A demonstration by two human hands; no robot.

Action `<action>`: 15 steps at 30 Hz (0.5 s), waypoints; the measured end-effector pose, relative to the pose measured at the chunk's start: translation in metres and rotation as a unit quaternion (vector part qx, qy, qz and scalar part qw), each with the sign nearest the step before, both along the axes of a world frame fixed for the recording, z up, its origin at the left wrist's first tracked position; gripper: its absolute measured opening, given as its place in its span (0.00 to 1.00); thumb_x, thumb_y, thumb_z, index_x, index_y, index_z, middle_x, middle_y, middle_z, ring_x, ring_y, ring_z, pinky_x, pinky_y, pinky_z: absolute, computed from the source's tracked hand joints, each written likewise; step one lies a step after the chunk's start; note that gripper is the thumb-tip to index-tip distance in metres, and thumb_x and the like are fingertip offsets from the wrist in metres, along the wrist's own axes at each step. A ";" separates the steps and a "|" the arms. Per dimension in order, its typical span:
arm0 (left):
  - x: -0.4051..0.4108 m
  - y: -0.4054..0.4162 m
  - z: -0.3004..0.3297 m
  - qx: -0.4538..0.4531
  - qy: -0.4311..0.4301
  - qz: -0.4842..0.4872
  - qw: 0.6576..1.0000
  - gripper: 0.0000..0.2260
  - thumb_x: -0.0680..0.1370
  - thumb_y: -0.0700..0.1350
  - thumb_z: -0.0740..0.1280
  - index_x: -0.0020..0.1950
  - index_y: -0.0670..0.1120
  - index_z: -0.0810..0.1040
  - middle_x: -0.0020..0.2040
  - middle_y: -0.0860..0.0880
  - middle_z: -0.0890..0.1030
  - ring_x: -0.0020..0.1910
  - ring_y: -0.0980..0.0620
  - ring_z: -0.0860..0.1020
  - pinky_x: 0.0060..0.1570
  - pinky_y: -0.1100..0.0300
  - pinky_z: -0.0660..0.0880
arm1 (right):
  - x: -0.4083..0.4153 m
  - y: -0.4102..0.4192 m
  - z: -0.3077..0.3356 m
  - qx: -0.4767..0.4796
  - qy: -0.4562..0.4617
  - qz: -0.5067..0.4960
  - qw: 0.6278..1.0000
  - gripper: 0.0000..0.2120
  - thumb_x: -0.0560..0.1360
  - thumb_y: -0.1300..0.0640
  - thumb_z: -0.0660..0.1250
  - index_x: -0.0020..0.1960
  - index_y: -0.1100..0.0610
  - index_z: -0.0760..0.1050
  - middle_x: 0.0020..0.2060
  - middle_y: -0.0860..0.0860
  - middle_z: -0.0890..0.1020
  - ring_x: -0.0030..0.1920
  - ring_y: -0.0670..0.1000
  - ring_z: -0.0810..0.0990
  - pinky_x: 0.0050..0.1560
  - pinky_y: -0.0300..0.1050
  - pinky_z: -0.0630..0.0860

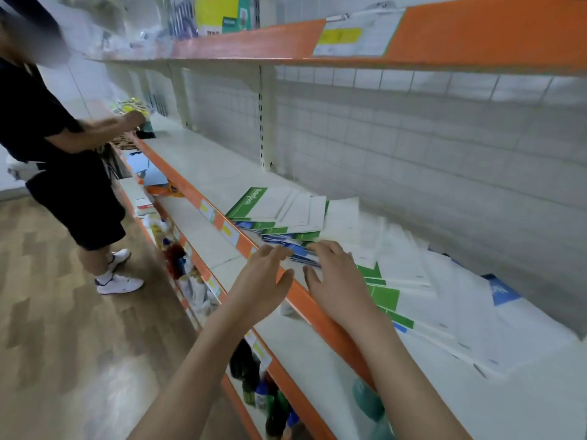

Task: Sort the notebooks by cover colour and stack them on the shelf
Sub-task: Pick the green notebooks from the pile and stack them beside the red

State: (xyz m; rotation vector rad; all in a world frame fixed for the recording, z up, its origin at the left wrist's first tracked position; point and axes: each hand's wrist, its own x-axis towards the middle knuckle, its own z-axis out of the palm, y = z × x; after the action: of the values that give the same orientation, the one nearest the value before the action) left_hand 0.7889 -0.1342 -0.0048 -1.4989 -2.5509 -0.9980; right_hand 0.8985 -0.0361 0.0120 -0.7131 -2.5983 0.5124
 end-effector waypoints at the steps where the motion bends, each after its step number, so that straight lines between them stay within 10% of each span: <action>1: -0.004 0.006 0.000 0.003 0.004 -0.007 1.000 0.17 0.80 0.46 0.60 0.69 0.50 0.69 0.64 0.50 0.71 0.63 0.53 0.70 0.54 0.68 0.63 | -0.003 0.005 -0.001 0.002 0.004 -0.006 1.000 0.20 0.78 0.55 0.59 0.70 0.54 0.66 0.67 0.50 0.68 0.68 0.50 0.66 0.72 0.52 0.56; 15: -0.114 0.099 0.004 0.010 -0.002 -0.148 0.989 0.14 0.78 0.42 0.63 0.64 0.47 0.73 0.58 0.47 0.73 0.58 0.50 0.73 0.58 0.57 0.70 | -0.083 0.061 0.001 0.020 0.015 -0.154 0.988 0.19 0.78 0.58 0.59 0.69 0.56 0.67 0.68 0.51 0.70 0.68 0.53 0.67 0.73 0.48 0.51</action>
State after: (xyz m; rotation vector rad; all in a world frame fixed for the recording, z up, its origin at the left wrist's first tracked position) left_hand 0.6750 -0.0352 -0.0006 -1.9106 -2.3583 -1.0502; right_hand 0.8151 0.0245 0.0125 -1.0601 -2.4005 0.3697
